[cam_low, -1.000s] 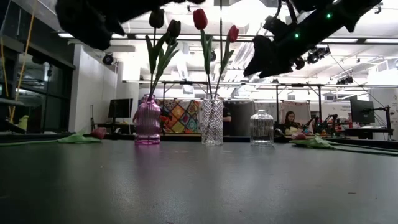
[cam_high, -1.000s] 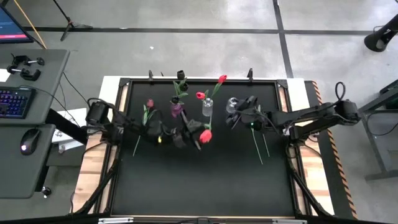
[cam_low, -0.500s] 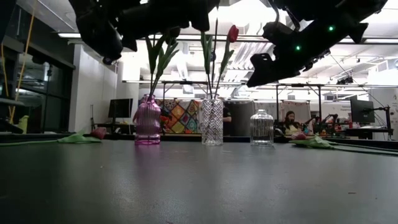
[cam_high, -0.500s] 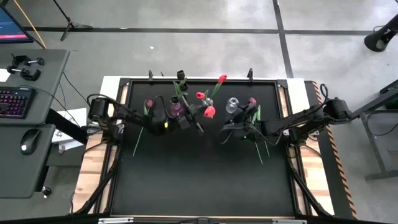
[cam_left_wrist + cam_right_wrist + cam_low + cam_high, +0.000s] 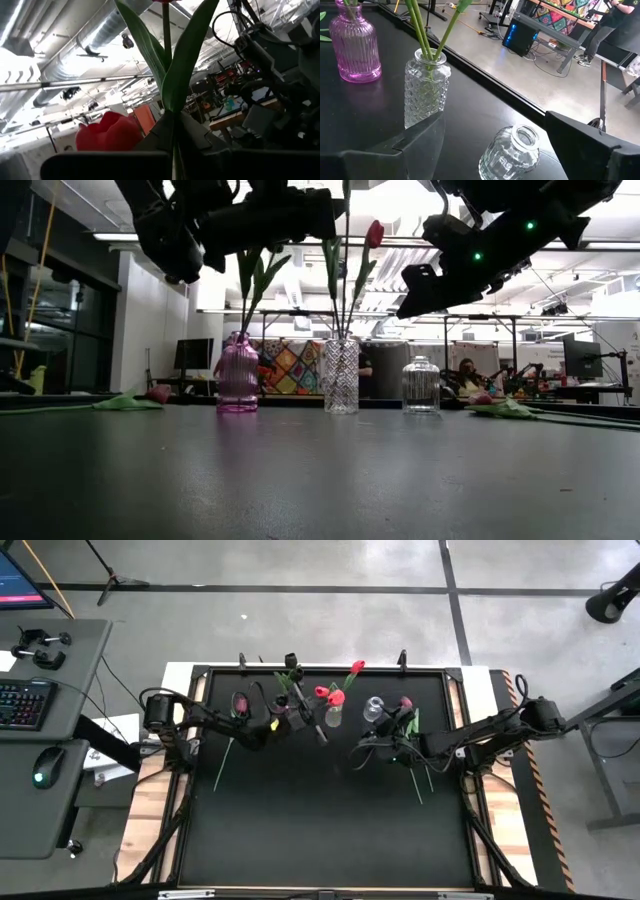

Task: Sort flowers into vase by color
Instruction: Put the pink tulip into the left transparent vase, then put the center red tulip into the right transparent vase

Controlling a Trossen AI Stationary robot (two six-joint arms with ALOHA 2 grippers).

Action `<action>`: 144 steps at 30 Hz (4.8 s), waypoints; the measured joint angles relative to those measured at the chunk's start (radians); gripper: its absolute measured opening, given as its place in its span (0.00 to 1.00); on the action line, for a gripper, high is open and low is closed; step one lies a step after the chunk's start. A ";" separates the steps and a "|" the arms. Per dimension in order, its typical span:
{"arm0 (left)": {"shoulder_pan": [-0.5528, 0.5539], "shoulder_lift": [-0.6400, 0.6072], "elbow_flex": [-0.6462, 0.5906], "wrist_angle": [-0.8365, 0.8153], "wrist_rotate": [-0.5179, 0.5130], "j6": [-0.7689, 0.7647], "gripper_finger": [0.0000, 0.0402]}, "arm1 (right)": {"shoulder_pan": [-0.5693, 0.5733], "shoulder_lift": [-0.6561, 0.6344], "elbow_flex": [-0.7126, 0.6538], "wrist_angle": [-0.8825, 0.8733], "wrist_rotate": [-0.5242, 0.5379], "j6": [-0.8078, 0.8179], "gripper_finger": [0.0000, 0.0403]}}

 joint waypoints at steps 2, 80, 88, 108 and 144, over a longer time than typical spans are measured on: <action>0.000 0.000 0.000 0.000 0.000 -0.018 0.00 | 0.000 0.000 0.000 -0.001 0.000 0.000 0.82; -0.510 -0.405 -0.001 -1.374 -0.216 -1.002 0.60 | -0.188 -0.018 0.140 -0.824 -0.418 0.610 0.82; -0.553 -0.525 0.000 -1.445 -0.300 -0.977 0.59 | -0.385 -0.012 0.087 -0.836 -0.677 0.529 0.82; -0.598 -0.527 0.000 -1.444 -0.302 -0.943 0.59 | -0.415 -0.012 -0.001 -0.762 -0.922 0.487 0.80; -0.598 -0.526 0.000 -1.474 -0.301 -0.944 0.59 | -0.212 -0.071 -0.005 -0.790 -0.733 0.489 0.02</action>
